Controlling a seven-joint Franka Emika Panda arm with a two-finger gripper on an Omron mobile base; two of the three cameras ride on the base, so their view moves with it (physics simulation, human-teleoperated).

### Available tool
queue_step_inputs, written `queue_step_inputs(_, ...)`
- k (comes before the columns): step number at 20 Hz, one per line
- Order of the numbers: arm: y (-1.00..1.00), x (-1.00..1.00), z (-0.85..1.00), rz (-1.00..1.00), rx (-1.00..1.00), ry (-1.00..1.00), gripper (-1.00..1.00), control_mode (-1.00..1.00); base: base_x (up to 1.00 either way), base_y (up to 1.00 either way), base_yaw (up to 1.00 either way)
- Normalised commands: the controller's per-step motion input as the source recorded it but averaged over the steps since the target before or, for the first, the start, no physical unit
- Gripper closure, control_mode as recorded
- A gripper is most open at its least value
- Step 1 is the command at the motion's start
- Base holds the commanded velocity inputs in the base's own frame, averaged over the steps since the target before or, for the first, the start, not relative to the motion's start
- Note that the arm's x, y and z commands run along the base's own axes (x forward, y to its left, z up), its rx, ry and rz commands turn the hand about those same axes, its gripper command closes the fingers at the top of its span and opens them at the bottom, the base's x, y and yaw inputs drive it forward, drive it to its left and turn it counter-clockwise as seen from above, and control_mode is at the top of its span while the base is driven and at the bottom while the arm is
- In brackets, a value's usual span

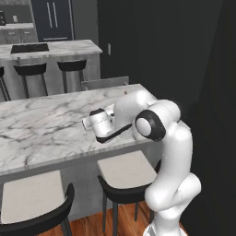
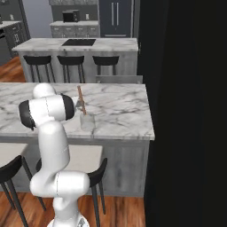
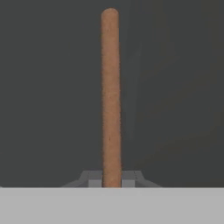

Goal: Take a straw from the drawer in front and place it inside the glass cup on the dining counter.

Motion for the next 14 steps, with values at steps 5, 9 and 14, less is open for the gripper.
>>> queue_step_inputs(5,-0.03,-0.06,0.01,-0.08,-0.01,-0.07,1.00,-1.00,0.00,0.00,0.00)
queue_step_inputs(9,0.00,0.18,0.00,-0.07,-0.01,-0.05,1.00,-1.00,0.00,0.00,0.00)
queue_step_inputs(14,0.00,0.10,-0.19,-0.03,0.00,-0.03,1.00,-1.00,0.00,0.00,0.00)
